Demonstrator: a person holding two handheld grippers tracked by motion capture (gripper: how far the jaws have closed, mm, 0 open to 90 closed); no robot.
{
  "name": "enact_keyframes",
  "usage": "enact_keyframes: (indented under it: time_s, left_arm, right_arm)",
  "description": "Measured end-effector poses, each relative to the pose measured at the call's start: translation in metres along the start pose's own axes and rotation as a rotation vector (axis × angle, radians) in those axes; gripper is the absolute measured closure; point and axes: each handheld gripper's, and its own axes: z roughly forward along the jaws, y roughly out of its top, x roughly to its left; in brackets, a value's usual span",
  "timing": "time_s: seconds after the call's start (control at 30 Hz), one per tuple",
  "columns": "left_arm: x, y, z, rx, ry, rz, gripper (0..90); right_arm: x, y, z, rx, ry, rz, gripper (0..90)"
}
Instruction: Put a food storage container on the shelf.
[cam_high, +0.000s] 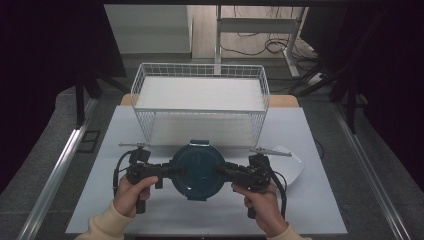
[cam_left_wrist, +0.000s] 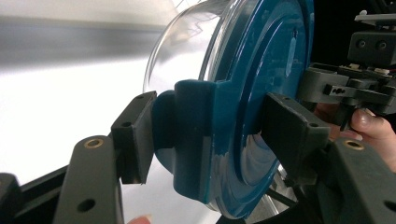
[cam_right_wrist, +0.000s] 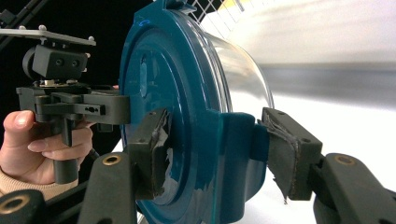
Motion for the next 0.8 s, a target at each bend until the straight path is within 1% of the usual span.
enact_keyframes:
  time_s: [0.07,0.1,0.13,0.2,0.27,0.3,0.33,0.4,0.5,0.6,0.73,0.8]
  left_arm:
    - [-0.002,0.004,-0.001,-0.007,-0.004,0.002,37.4]
    - [-0.004,0.007,-0.003,-0.013,-0.004,0.003,37.4]
    - [-0.004,0.007,-0.003,-0.013,-0.004,0.003,37.3]
    - [-0.007,0.011,-0.005,-0.023,-0.003,0.011,37.3]
    - [-0.011,0.016,-0.007,-0.030,-0.002,0.024,37.2]
    - [-0.011,0.016,-0.007,-0.030,-0.002,0.024,37.2]
    - [-0.015,0.020,-0.009,-0.036,-0.001,0.031,37.2]
    - [-0.016,0.022,-0.010,-0.038,0.000,0.034,37.3]
    - [-0.023,0.027,-0.012,-0.049,0.000,0.038,37.3]
    - [-0.026,0.032,-0.014,-0.054,-0.002,0.045,37.3]
    - [-0.031,0.037,-0.018,-0.062,0.003,0.061,37.2]
    - [-0.036,0.043,-0.021,-0.069,0.008,0.076,37.2]
  right_arm:
    - [0.001,0.002,-0.001,-0.001,0.000,-0.004,43.4]
    - [0.003,0.006,-0.002,-0.006,-0.001,-0.012,43.4]
    - [0.003,0.006,-0.002,-0.006,-0.001,-0.012,43.4]
    - [0.006,0.014,-0.004,-0.009,0.001,-0.025,43.5]
    - [0.008,0.018,-0.006,-0.014,0.001,-0.034,43.6]
    - [0.008,0.018,-0.006,-0.014,0.001,-0.034,43.6]
    - [0.011,0.023,-0.008,-0.023,0.003,-0.042,43.6]
    - [0.012,0.024,-0.009,-0.025,0.003,-0.045,43.6]
    - [0.015,0.031,-0.013,-0.030,0.007,-0.054,43.6]
    - [0.018,0.037,-0.016,-0.036,0.006,-0.065,43.6]
    - [0.021,0.042,-0.017,-0.043,0.009,-0.077,43.5]
    - [0.024,0.047,-0.019,-0.049,0.015,-0.090,43.6]
